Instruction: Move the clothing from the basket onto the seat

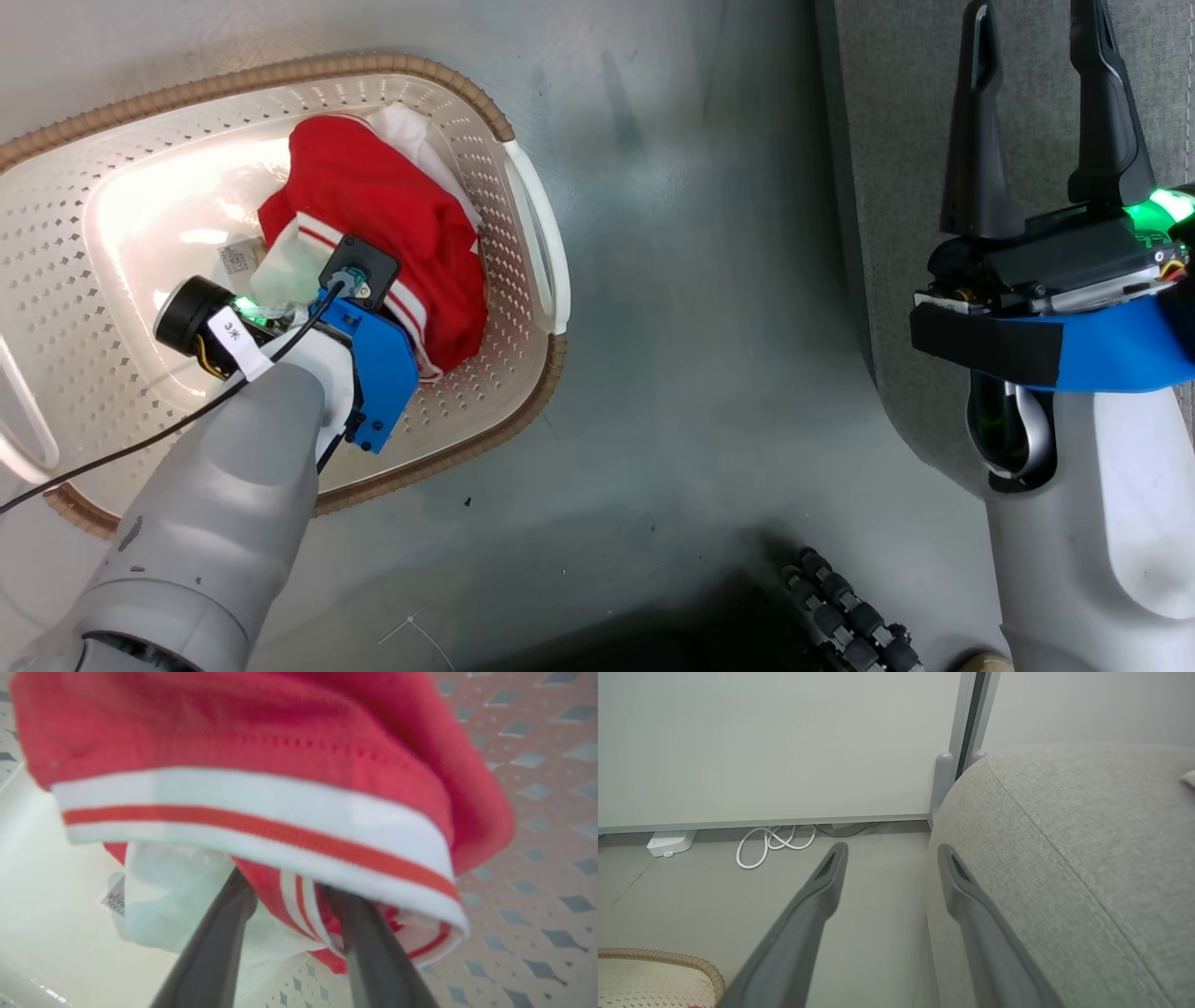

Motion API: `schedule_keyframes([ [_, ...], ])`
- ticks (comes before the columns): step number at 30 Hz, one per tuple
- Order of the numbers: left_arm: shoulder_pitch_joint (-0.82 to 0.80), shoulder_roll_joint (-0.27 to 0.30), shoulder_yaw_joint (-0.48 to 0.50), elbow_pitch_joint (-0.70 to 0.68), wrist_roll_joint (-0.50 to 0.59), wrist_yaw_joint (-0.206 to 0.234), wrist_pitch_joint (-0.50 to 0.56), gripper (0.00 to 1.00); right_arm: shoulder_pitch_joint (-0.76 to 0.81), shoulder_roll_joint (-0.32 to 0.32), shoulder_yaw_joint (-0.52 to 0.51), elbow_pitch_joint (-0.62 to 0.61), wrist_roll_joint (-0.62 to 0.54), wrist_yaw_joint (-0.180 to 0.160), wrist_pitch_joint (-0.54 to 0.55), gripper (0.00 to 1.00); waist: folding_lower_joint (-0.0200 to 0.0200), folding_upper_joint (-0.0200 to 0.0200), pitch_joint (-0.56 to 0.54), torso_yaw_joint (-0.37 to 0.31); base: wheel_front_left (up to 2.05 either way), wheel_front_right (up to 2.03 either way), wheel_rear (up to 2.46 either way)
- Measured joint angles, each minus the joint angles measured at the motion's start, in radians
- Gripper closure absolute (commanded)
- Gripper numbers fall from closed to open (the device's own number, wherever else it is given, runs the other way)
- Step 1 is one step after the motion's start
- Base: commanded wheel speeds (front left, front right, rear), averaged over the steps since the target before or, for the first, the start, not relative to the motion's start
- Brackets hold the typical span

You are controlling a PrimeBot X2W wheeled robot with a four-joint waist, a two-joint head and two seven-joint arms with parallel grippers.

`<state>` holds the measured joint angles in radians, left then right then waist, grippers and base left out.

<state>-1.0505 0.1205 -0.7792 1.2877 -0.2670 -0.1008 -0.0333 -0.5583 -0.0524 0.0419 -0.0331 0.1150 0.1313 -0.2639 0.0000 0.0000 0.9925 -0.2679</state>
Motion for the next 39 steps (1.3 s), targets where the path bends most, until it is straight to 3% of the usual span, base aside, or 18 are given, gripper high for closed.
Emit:
schedule_keyframes([
  [10, 0.009, -0.007, -0.008, 0.001, -0.024, -0.009, -0.009, 1.00, 0.000, 0.000, -0.010, 0.003, -0.002, 0.000, 0.000, 0.00, 0.0000, 0.0000, -0.030, 0.016, 0.00, 0.00, 0.00],
  [19, 0.027, -0.045, -0.006, 0.000, -0.066, -0.024, -0.086, 1.00, 0.001, 0.000, -0.012, 0.017, -0.016, 0.000, 0.000, 0.00, 0.0000, -0.0001, -0.097, 0.050, 0.00, 0.00, 0.00],
  [30, 0.077, -0.068, -0.026, -0.038, -0.128, -0.027, -0.186, 1.00, 0.038, -0.002, -0.024, 0.054, -0.026, 0.000, 0.000, 0.00, -0.0001, 0.0000, -0.223, 0.105, 0.00, 0.00, 0.00],
  [39, 0.145, -0.071, -0.049, -0.156, -0.207, -0.027, -0.225, 1.00, 0.092, -0.020, -0.030, 0.087, -0.025, 0.000, 0.000, 0.00, -0.0001, 0.0000, -0.354, 0.150, 0.00, 0.00, 0.00],
])
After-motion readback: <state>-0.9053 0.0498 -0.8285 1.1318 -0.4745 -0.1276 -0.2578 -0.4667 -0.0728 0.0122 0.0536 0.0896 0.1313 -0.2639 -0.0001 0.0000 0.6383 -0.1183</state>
